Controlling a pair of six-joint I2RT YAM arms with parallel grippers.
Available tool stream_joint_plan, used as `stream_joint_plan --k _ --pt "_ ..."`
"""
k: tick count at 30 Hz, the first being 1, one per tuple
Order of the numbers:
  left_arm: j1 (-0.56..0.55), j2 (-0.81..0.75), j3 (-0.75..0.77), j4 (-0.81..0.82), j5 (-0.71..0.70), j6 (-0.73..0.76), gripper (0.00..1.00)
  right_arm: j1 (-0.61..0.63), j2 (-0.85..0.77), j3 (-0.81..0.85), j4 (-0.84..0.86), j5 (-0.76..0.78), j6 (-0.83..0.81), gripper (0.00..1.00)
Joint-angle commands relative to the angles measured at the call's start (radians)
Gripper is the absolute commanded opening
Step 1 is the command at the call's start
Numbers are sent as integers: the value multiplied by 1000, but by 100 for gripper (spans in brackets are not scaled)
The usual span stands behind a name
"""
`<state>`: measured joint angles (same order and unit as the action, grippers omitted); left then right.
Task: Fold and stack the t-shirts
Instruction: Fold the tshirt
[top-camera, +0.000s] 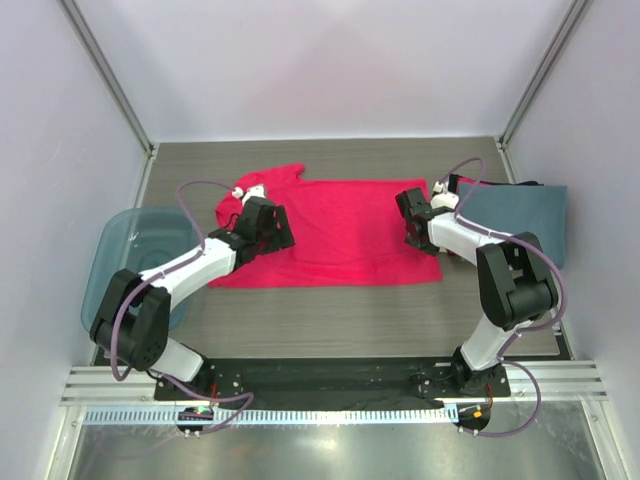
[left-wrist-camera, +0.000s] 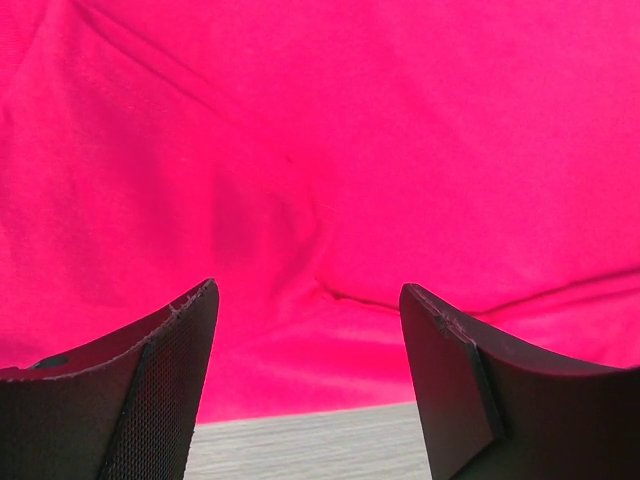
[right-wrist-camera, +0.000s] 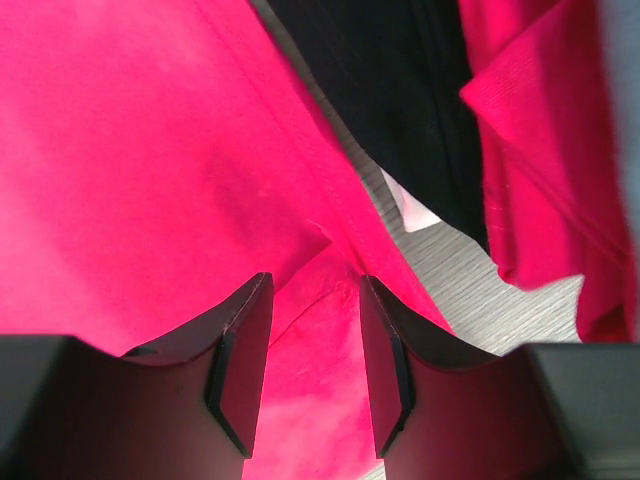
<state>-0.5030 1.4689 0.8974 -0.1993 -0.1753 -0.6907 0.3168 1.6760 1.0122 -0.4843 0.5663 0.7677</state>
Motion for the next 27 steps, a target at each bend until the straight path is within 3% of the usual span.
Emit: stream_joint_plan --k 1,6,9,12,14,27 --pt "6 19 37 5 -53 34 74 -8 31 42 -11 61 28 46" --pt "85 108 78 -54 -18 22 74 -10 59 43 -11 58 39 44" --pt "110 133 75 -51 -1 2 73 -10 51 31 -11 72 42 38" --pt "118 169 72 -48 7 -3 72 -15 34 23 -11 79 42 11" --pt "126 203 74 -49 19 -6 72 -19 15 20 -11 84 44 2" --pt "150 286 90 -75 16 -9 72 -56 -73 25 -27 92 13 3"
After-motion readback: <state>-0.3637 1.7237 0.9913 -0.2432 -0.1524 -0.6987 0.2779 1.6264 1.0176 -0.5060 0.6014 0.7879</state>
